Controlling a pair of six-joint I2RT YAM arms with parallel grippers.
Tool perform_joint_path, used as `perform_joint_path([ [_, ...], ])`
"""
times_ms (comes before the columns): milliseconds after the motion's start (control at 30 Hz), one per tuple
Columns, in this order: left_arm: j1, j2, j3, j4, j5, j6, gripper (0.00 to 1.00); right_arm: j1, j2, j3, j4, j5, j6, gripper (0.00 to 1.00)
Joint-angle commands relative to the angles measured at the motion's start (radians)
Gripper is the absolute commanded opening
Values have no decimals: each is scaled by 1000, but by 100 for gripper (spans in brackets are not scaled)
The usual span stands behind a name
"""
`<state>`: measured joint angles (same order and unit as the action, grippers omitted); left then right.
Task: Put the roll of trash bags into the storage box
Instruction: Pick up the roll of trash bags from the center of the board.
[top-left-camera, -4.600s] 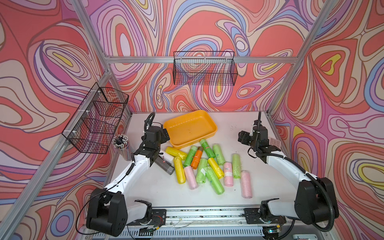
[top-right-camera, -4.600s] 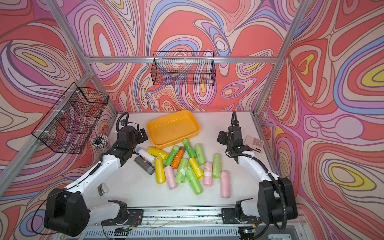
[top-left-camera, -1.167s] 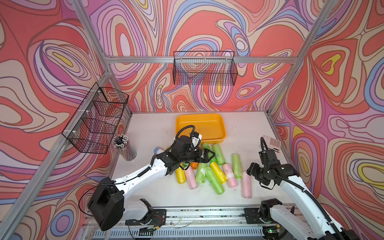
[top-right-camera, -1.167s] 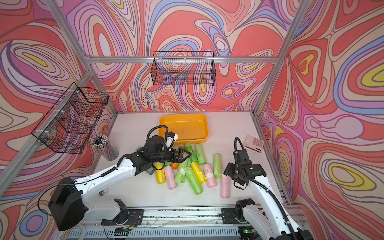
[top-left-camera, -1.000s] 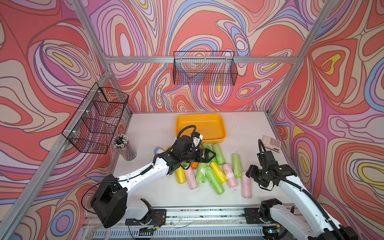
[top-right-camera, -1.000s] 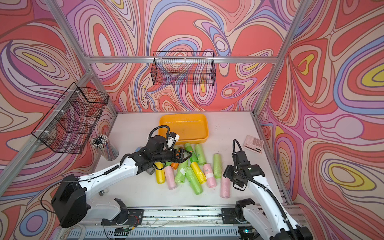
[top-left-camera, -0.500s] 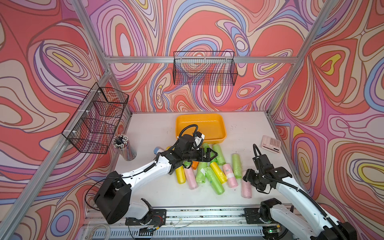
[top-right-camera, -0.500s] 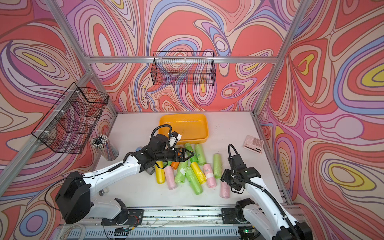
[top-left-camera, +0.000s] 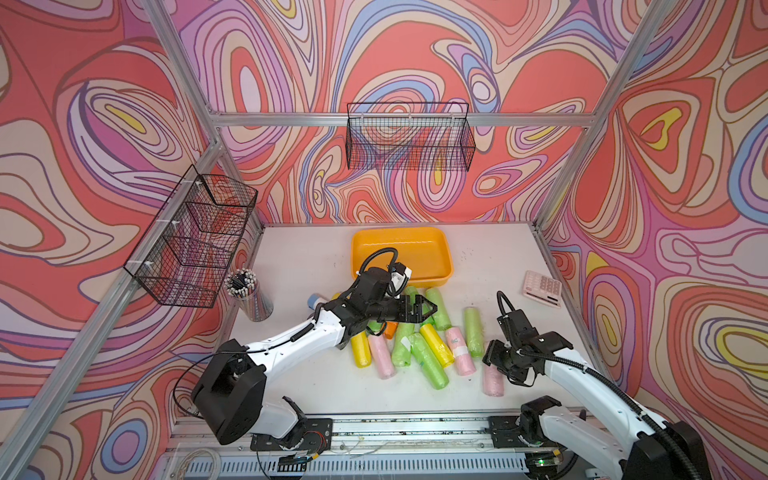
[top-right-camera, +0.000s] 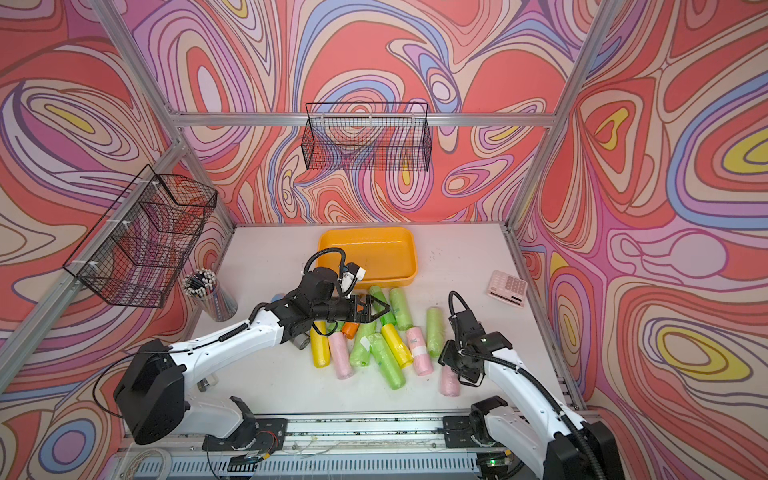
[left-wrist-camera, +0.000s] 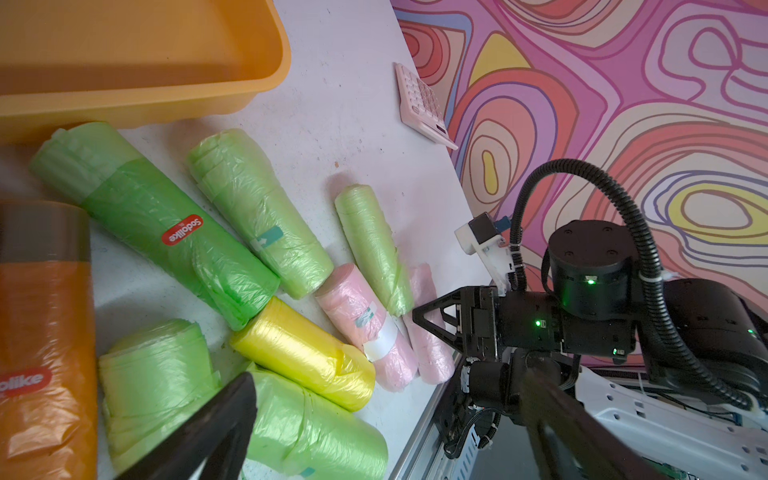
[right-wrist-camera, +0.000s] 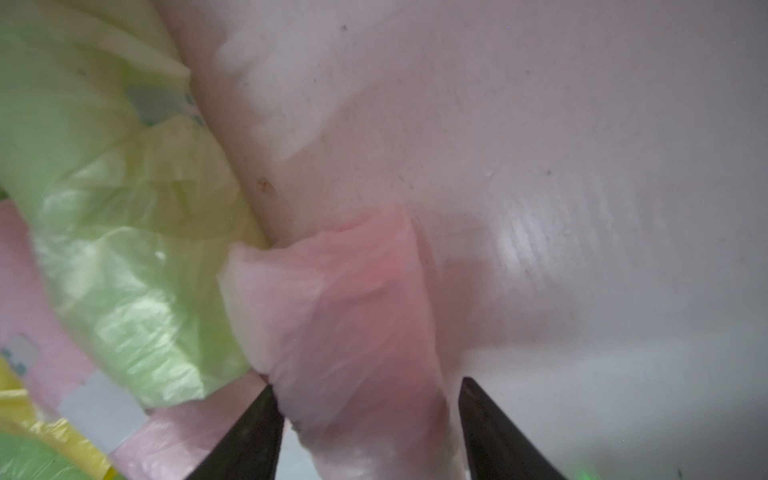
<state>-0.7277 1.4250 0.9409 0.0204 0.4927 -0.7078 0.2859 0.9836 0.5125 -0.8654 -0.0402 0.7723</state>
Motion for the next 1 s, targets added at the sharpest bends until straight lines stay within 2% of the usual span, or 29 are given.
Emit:
perform_joint_path([
  [0,-7,-2,10,18,12,1,100,34,22,19,10,81,38,64],
  [133,-7,-8,13,-9,1,17,100,87,90,12,43,121,67,63],
  [233,-7,-12,16,-23,-4,22,100,97,116,-5,74,122,74,57],
  [367,-7,-18,17,-28,-5,17,100,97,102,-5,76,140,76,53],
  [500,-7,-21,13,-30,-14,16,100,98,78,12,60,152,78,45],
  [600,-7,-17,14,-32,-16,17,100,97,52,27,47,152,79,44],
  [700,-6,-8,14,-32,-17,18,100,97,43,58,19,164,69,37],
  [967,-7,5,12,-26,-8,13,100,98,41,138,-3,152,47,35],
])
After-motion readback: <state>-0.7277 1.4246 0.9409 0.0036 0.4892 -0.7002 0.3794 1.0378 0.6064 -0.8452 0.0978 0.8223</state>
